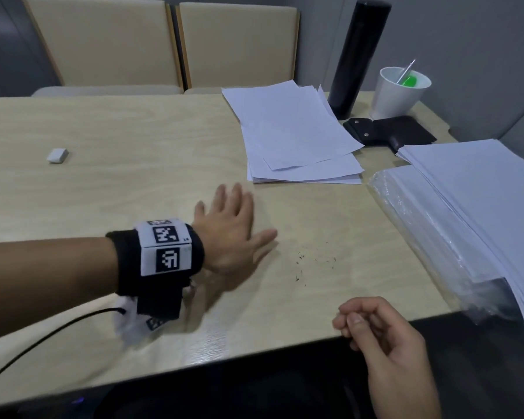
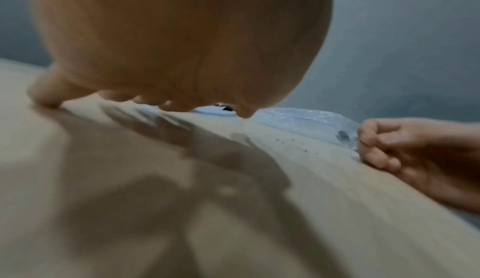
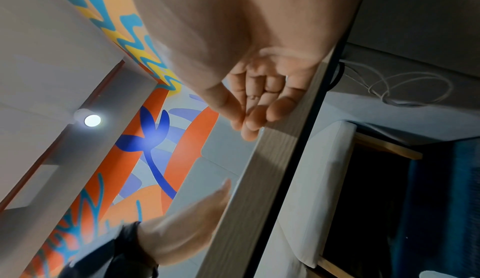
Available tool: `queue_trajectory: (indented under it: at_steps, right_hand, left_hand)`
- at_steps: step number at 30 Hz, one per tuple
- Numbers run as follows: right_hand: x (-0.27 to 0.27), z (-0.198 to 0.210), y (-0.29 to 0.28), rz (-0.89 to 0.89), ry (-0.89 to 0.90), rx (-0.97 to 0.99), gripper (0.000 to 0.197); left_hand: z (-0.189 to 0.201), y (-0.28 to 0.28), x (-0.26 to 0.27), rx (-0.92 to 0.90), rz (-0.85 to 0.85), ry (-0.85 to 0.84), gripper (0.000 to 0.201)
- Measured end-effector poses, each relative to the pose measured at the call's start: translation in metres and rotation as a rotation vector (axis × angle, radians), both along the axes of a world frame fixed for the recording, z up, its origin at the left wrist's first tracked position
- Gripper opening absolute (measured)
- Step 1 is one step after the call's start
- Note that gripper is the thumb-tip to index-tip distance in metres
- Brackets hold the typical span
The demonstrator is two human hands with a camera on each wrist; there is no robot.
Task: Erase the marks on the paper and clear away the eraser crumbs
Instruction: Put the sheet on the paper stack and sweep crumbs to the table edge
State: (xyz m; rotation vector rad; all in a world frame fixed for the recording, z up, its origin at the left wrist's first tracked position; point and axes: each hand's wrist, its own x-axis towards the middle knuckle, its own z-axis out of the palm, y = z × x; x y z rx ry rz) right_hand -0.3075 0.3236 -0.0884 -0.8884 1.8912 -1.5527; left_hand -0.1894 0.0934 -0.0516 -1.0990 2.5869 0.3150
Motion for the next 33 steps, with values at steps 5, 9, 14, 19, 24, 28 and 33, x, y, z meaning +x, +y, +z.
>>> queue_trajectory:
  at_steps: [5,9,14,19,24,28,33]
  right_hand:
    - [0.0,0.001,-0.002,0.001,0.003,-0.007,0.04]
    - [0.0,0.001,-0.004,0.016,0.003,-0.026,0.042]
    - [0.0,-0.002,-0.001,0.007,-0.002,-0.017,0.038]
    - [0.0,-0.001,-0.001,0.004,-0.003,-0.013,0.04]
    - [-0.001,-0.002,-0.003,0.009,0.004,-0.014,0.039]
    - [-0.002,-0.001,-0.003,0.014,-0.004,-0.018,0.039]
    - [-0.001,-0.001,0.001,0.004,-0.001,0.002,0.036]
  left_hand:
    - [-0.013,0.05,-0.014,0.106,-0.026,0.034,0.118]
    - [0.002,0.082,-0.033,0.411,-0.216,0.198,0.099]
    - [0.013,0.027,-0.032,0.169,-0.106,0.417,0.077]
    - [-0.008,0.001,-0.018,0.035,0.224,0.073,0.087]
    - [-0.012,0.059,-0.041,0.183,-0.154,0.08,0.088]
    - [0.008,0.056,-0.05,0.418,-0.382,0.265,0.081]
    - [-0.004,-0.017,-0.06,0.058,-0.191,0.197,0.083]
